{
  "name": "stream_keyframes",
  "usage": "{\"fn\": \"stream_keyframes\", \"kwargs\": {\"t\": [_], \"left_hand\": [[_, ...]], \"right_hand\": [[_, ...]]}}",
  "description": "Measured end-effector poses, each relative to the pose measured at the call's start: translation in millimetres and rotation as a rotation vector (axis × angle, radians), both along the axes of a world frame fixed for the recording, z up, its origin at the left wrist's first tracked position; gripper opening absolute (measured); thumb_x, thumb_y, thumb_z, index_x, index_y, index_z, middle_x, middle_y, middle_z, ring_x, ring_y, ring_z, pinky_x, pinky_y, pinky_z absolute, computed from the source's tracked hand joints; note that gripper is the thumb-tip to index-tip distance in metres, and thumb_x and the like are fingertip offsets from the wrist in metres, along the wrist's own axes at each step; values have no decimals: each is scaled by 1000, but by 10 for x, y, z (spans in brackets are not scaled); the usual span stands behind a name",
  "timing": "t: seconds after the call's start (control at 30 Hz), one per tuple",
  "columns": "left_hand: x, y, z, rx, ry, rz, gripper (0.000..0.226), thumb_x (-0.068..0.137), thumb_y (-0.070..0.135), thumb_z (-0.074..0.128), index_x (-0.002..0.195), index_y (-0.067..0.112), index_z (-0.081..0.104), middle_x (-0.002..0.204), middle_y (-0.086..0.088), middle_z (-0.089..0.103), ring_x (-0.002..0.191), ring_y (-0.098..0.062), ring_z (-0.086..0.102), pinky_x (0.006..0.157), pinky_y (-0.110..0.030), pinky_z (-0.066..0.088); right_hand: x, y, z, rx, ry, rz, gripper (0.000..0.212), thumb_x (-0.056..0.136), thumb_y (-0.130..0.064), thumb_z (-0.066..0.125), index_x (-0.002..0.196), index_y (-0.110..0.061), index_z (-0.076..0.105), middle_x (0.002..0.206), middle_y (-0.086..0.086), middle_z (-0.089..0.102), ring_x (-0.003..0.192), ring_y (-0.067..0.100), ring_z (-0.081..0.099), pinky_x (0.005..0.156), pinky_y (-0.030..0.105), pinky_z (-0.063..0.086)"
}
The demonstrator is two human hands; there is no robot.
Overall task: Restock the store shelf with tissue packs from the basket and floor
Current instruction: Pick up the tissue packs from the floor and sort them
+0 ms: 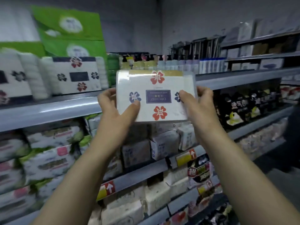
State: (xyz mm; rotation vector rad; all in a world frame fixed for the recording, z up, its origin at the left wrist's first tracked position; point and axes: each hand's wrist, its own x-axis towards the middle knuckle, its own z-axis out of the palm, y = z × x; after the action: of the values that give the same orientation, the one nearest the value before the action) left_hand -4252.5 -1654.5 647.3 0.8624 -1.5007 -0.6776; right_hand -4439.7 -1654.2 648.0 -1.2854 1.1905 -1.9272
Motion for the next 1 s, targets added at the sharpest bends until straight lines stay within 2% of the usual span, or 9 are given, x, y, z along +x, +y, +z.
{"fn": "stream_keyframes", "kwargs": {"t": [0.13,0.23,0.27,0.33,0.47,0.57,0.63,0.8,1.0], "left_hand": [[295,1,186,-136,-145,312,55,79,54,59,122,33,31,128,6,43,122,-17,48,104,-42,42],[511,-22,276,-191,-245,547,53,87,41,62,129,23,36,126,4,31,129,-22,38,106,-35,34],[569,-33,307,-203,-258,597,54,88,38,63,131,20,37,126,3,30,128,-24,39,107,-37,35],[690,-63,371,-209,-267,653,56,87,37,65,131,18,36,129,-1,31,125,-26,42,107,-44,39],[970,-191,547,-212,-292,781,61,85,36,68,134,14,40,133,-8,36,118,-27,48,104,-45,43],[1171,-293,660,-197,-373,801,68,85,25,70,142,15,34,132,-7,40,115,-25,51,102,-41,46],[1312,-358,680,-149,-413,741,79,85,16,70,147,22,22,132,-7,48,112,-24,56,98,-43,48],[1539,-494,624,-155,-681,716,39,92,22,59,129,23,49,127,-5,54,105,-18,58,87,-31,48],[1595,-598,648,-191,-784,722,41,95,28,54,134,16,50,133,-3,39,111,-22,54,91,-32,46]], "right_hand": [[313,-199,214,-123,75,102,40,82,-34,69,101,-36,34,118,2,54,108,21,61,95,46,52],[574,-299,346,-185,232,75,49,66,-54,65,100,-48,30,133,3,42,121,24,49,100,47,46],[653,-337,394,-197,290,63,54,69,-51,66,108,-47,29,136,3,37,124,25,44,102,48,43],[790,-444,481,-216,375,37,64,81,-38,68,129,-29,28,136,4,29,128,26,35,107,47,37],[1051,-654,646,-254,482,59,66,85,-32,70,134,-16,29,133,3,32,125,23,38,105,38,37],[1217,-863,716,-210,605,28,69,81,-29,76,133,-13,35,135,7,44,119,22,47,91,28,39],[1291,-997,736,-146,675,-13,65,78,-31,78,128,-11,41,127,8,54,111,25,55,83,29,43],[1400,-1231,778,-15,740,-62,64,77,-29,80,124,-9,42,121,10,61,108,28,61,88,38,51],[1521,-1339,855,74,763,-113,68,74,-28,83,124,-8,41,118,10,62,104,28,62,84,37,51]]}}
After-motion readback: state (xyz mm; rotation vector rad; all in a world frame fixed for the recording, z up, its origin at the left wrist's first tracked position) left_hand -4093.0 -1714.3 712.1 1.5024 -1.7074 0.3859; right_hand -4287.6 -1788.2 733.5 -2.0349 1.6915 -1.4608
